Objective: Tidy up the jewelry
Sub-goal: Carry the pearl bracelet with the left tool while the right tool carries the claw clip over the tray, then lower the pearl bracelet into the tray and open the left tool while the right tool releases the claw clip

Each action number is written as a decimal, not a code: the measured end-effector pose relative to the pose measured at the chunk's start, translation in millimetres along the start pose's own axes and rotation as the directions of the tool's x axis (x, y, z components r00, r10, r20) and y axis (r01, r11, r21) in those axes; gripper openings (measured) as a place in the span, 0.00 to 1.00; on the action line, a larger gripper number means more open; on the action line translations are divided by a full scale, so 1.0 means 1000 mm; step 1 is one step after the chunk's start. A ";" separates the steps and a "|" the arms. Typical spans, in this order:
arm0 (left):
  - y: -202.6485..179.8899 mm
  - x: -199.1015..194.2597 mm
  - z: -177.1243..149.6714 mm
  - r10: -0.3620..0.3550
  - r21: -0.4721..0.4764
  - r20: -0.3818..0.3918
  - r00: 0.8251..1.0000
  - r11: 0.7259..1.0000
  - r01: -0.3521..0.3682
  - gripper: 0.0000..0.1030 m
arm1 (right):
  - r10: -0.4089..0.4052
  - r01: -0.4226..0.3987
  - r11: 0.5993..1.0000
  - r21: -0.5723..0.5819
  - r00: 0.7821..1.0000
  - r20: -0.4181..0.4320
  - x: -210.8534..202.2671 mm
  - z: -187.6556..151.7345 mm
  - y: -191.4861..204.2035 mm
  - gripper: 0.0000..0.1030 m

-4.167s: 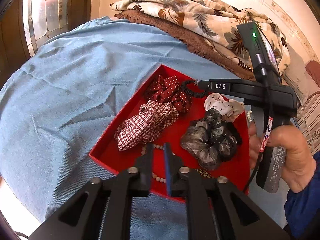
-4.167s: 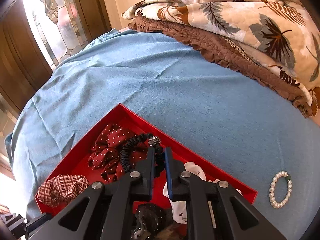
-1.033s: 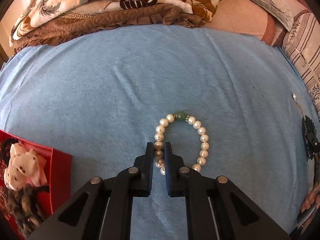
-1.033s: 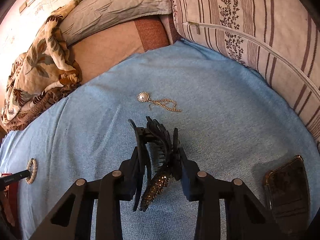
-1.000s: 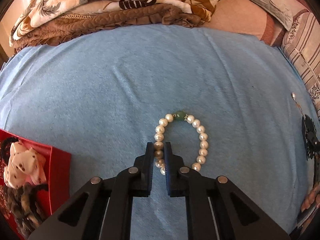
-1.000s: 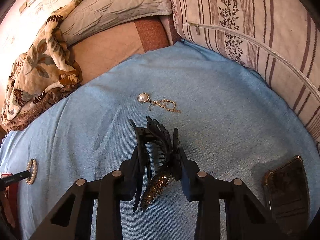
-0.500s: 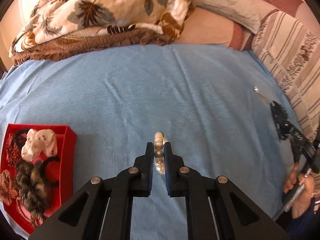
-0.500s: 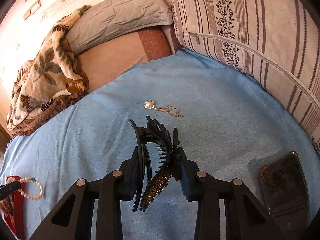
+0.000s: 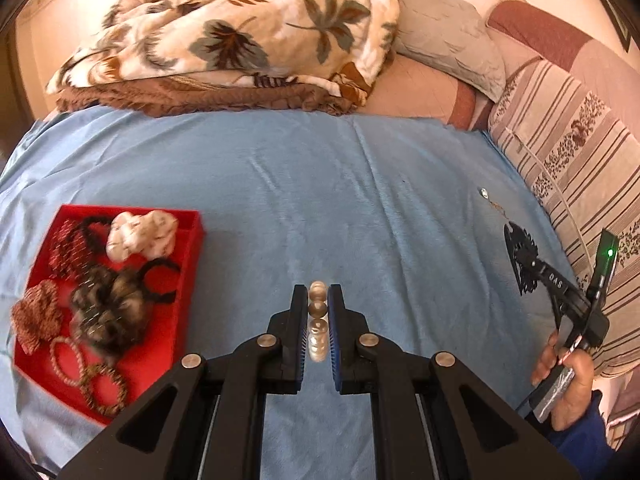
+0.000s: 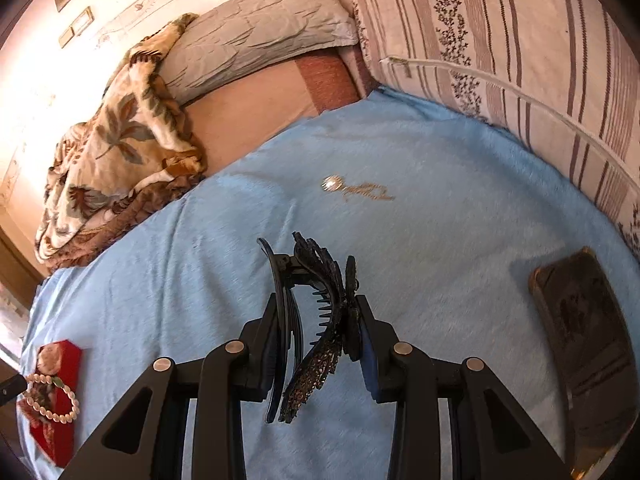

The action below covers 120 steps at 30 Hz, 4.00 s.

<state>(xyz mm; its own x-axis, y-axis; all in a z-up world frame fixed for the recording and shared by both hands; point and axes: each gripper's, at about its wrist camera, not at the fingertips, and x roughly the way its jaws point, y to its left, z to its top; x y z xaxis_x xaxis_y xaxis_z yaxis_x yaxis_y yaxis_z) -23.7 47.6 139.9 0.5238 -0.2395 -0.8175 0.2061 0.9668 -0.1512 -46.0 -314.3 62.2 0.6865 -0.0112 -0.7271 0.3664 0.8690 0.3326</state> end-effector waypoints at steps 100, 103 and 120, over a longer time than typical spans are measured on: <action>0.237 -0.032 0.027 0.257 -0.180 0.092 0.962 0.955 -0.238 0.09 | 0.330 -0.537 0.580 -0.612 0.842 -0.427 -0.025 -0.205 0.418 0.36; 0.234 -0.048 0.033 0.242 -0.181 0.113 0.964 0.959 -0.220 0.09 | 0.353 -0.544 0.590 -0.597 0.839 -0.415 -0.035 -0.200 0.414 0.36; 0.177 -0.103 0.014 0.370 -0.088 0.212 0.905 0.929 -0.359 0.09 | 0.379 -0.532 0.624 -0.572 0.847 -0.373 -0.074 -0.195 0.382 0.36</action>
<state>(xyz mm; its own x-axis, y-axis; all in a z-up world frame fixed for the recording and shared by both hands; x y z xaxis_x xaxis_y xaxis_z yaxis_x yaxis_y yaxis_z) -29.5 241.8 204.7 0.7251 0.1222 -0.6777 -0.0697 0.9921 0.1044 -78.9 114.7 125.9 0.4857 0.5048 -0.7136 -0.4958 0.8315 0.2506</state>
